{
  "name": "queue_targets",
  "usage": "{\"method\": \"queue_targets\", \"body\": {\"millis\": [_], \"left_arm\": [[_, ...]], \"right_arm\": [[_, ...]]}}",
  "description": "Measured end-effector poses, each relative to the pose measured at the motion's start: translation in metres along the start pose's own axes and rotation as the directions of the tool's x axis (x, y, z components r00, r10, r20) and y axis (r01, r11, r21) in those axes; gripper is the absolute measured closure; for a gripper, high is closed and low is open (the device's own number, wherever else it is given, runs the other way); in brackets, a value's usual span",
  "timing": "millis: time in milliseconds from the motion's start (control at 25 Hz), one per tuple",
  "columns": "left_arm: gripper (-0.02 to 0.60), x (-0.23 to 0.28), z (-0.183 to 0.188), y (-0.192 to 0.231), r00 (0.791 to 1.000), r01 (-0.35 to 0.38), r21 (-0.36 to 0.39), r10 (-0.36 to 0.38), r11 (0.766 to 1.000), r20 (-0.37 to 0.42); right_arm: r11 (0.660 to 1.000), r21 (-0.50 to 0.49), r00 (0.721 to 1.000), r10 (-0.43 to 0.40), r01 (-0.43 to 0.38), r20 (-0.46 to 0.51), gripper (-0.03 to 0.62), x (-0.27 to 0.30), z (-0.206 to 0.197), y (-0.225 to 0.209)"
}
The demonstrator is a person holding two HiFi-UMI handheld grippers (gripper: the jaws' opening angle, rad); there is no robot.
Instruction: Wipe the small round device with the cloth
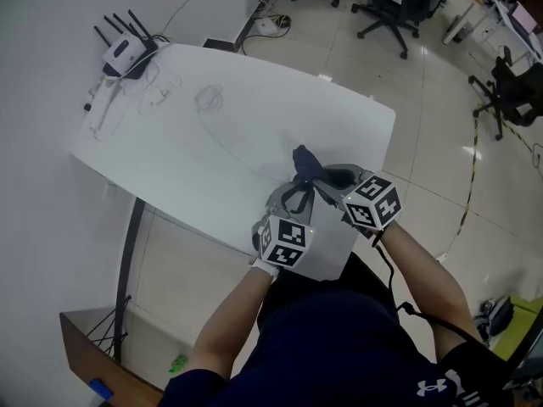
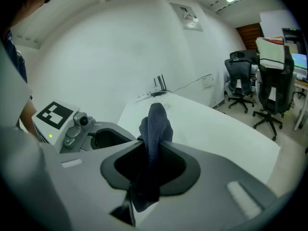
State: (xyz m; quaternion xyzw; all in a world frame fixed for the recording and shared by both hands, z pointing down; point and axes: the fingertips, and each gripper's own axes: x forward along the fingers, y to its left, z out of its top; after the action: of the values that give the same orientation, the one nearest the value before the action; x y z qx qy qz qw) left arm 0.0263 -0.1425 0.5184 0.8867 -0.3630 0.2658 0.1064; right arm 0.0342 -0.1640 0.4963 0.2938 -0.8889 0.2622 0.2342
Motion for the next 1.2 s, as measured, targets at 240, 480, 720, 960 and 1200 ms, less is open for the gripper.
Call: {"method": "queue_targets", "body": {"millis": [240,480,720,960,1200], "left_arm": [[0.5,0.003,-0.004,-0.002,0.998,-0.046,-0.022,0.045,0.999,-0.04],[0.5,0.01,-0.006,-0.005,0.993,-0.085,-0.033,0.082,0.996,-0.08],[0.5,0.006,-0.011,0.004,0.991,-0.117,-0.066,0.112,0.991,-0.074],[0.511,0.006,-0.008,0.005,0.993,-0.118,-0.091,0.116,0.989,-0.022],[0.511,0.006,-0.009,0.007,0.995,-0.095,-0.128,0.095,0.987,-0.007]], "right_arm": [[0.994,-0.059,0.995,0.094,-0.095,-0.02,0.507,0.01,-0.002,-0.009],[0.984,0.047,0.985,0.174,-0.173,-0.013,0.507,0.016,-0.004,-0.043],[0.947,0.197,0.961,0.269,-0.252,-0.065,0.507,0.043,-0.025,-0.06],[0.955,0.216,0.94,0.252,-0.203,-0.231,0.507,0.065,-0.07,-0.076],[0.976,0.141,0.943,0.198,-0.165,-0.266,0.507,0.066,-0.065,-0.08]]}}
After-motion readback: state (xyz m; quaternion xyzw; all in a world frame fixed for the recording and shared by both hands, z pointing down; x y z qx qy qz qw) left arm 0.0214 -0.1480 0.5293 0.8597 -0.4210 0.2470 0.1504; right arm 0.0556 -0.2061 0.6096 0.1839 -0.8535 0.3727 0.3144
